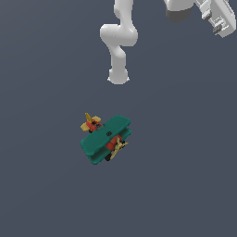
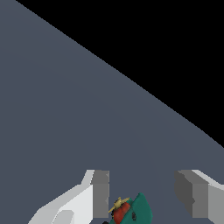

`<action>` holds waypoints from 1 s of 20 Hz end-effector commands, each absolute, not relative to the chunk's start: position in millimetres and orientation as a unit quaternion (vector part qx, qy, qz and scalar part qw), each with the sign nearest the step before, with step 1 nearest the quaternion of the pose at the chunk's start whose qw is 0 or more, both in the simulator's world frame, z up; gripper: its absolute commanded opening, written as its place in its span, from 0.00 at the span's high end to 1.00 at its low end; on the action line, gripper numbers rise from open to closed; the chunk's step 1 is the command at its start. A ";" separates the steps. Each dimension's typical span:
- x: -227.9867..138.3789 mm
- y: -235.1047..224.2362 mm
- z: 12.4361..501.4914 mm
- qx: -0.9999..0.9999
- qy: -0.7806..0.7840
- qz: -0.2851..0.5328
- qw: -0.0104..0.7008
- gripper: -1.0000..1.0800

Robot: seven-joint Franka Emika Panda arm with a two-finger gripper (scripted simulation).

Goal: Pick up the object and move it to a goal position.

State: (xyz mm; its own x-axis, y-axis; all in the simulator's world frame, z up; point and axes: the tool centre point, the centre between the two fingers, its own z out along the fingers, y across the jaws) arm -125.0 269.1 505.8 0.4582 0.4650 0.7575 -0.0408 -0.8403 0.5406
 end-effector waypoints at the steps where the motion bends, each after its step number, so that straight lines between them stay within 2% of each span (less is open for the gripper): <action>1: -122.7 273.2 493.9 0.808 0.136 0.508 0.265 0.38; 11: -108.9 277.6 437.3 0.778 0.162 0.513 0.323 0.38; 20: -93.1 263.5 376.9 0.755 0.187 0.505 0.375 0.38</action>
State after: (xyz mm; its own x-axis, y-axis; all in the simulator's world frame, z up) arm -95.9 266.9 387.9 0.4191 0.6480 0.6360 -0.0954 -0.6652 0.7406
